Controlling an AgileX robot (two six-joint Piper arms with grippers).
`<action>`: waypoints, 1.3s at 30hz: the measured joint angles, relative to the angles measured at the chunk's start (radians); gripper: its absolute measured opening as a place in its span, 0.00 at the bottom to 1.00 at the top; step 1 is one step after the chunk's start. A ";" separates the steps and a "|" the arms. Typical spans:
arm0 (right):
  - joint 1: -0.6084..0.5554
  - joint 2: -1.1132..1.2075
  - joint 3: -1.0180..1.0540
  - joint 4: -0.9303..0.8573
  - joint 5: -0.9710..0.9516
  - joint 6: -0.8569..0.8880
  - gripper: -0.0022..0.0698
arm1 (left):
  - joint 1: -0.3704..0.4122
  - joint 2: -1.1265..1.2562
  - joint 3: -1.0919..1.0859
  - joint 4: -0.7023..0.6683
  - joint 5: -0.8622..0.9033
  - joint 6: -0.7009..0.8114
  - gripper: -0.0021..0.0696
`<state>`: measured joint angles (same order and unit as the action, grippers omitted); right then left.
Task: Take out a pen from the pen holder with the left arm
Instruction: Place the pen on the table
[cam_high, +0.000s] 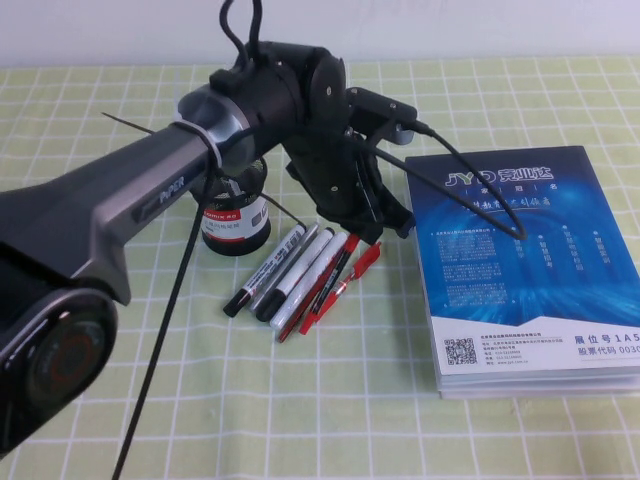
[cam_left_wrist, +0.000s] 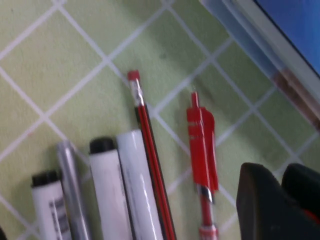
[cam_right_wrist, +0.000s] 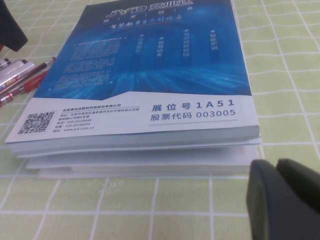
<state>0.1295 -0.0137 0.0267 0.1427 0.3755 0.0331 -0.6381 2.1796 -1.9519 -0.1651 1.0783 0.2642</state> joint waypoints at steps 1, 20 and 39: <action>0.000 0.000 0.000 0.000 0.000 0.000 0.01 | 0.000 0.009 -0.001 0.000 -0.019 0.007 0.10; 0.000 0.000 0.000 0.000 0.000 0.000 0.01 | 0.000 0.092 -0.013 0.025 -0.158 0.023 0.10; 0.000 0.000 0.000 0.000 0.000 0.000 0.01 | 0.000 0.059 -0.013 0.035 -0.116 0.021 0.39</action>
<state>0.1295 -0.0137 0.0267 0.1427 0.3755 0.0331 -0.6381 2.2390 -1.9650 -0.1297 0.9620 0.2855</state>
